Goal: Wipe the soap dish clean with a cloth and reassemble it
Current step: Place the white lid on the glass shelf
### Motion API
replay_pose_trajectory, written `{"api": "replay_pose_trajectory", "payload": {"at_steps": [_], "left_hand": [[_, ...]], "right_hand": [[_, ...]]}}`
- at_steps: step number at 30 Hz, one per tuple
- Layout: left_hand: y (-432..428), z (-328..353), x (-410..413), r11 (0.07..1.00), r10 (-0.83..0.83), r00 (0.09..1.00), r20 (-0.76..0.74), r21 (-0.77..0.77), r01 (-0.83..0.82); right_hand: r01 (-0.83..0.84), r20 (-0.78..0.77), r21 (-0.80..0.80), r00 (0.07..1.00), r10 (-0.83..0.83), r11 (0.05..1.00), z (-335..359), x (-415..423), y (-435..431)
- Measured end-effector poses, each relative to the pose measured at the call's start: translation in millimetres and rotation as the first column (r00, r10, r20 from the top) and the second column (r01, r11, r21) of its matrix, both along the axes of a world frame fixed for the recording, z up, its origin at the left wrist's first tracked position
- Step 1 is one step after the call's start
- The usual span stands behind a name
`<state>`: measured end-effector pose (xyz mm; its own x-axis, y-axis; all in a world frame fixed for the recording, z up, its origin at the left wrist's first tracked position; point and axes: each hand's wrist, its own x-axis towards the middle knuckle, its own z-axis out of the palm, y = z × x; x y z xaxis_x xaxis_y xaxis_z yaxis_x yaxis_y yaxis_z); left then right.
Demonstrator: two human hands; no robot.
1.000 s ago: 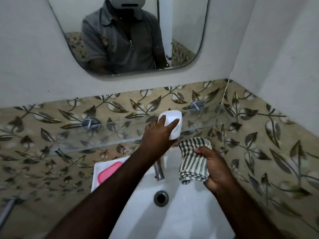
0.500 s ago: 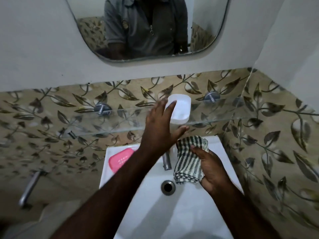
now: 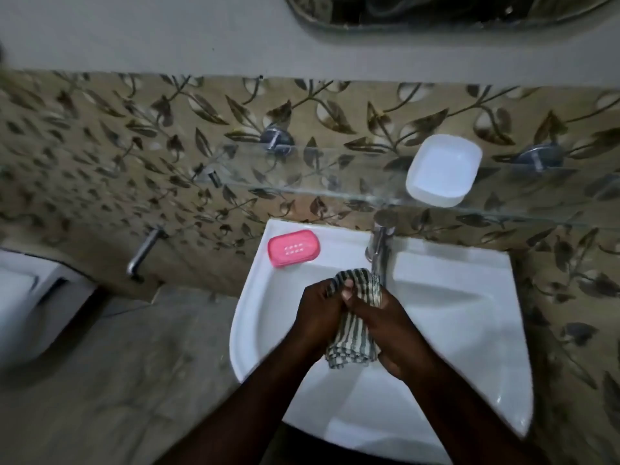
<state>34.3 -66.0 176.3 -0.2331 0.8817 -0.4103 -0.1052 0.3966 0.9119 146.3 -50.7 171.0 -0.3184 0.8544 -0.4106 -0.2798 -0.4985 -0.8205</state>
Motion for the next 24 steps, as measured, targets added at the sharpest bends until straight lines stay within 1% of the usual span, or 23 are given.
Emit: {"api": "replay_pose_trajectory", "payload": {"at_steps": [3,6,8,9,10,12,14,16,18,21,24], "left_hand": [[1.1,-14.5,-20.2,1.0,0.022,0.998,-0.051,-0.021,-0.023],[16.9,-20.6,-49.9,0.999,-0.001,0.996,-0.086,-0.041,-0.003],[36.5,-24.5,-79.4,0.998,0.044,0.988,-0.15,-0.043,-0.051],[47.8,-27.3,-97.8,0.996,0.077,0.975,-0.209,-0.028,-0.085],[58.9,-30.3,-115.8,0.994,0.103,0.957,-0.273,-0.009,-0.109],[80.7,-41.4,-147.9,0.995,0.081,0.898,-0.432,-0.012,-0.096],[99.7,-54.6,-169.2,0.995,-0.015,0.818,-0.574,-0.09,-0.045],[113.7,-63.6,-180.9,0.983,-0.129,0.742,-0.658,-0.186,0.006],[120.5,-68.3,-183.1,0.971,-0.191,0.725,-0.662,-0.234,0.042],[124.3,-72.0,-181.5,0.966,-0.21,0.749,-0.628,-0.25,0.061],[123.8,-71.2,-179.2,0.965,-0.244,0.747,-0.619,-0.235,0.12]], "right_hand": [[-0.029,0.007,-0.058,1.0,0.029,0.998,-11.0,-14.0,1.7],[0.08,0.168,-0.03,0.983,-0.073,0.996,-22.7,-34.2,8.1],[0.162,0.249,-0.012,0.956,-0.154,0.987,-29.4,-45.3,17.6],[0.192,0.272,-0.009,0.945,-0.182,0.981,-31.6,-51.1,23.8],[0.208,0.284,-0.009,0.938,-0.197,0.978,-33.5,-56.5,31.3],[0.23,0.272,-0.035,0.939,-0.212,0.973,-37.9,-65.6,48.8],[0.235,0.303,-0.029,0.928,-0.215,0.972,-38.7,-73.9,68.9],[0.23,0.341,-0.01,0.916,-0.213,0.973,-39.7,-82.0,88.3],[0.231,0.359,-0.01,0.909,-0.212,0.973,-43.0,-86.4,102.9],[0.228,0.38,-0.021,0.902,-0.203,0.973,-53.1,-92.3,116.9],[0.176,0.315,-0.063,0.937,-0.147,0.982,-62.2,-98.8,119.5]]}}
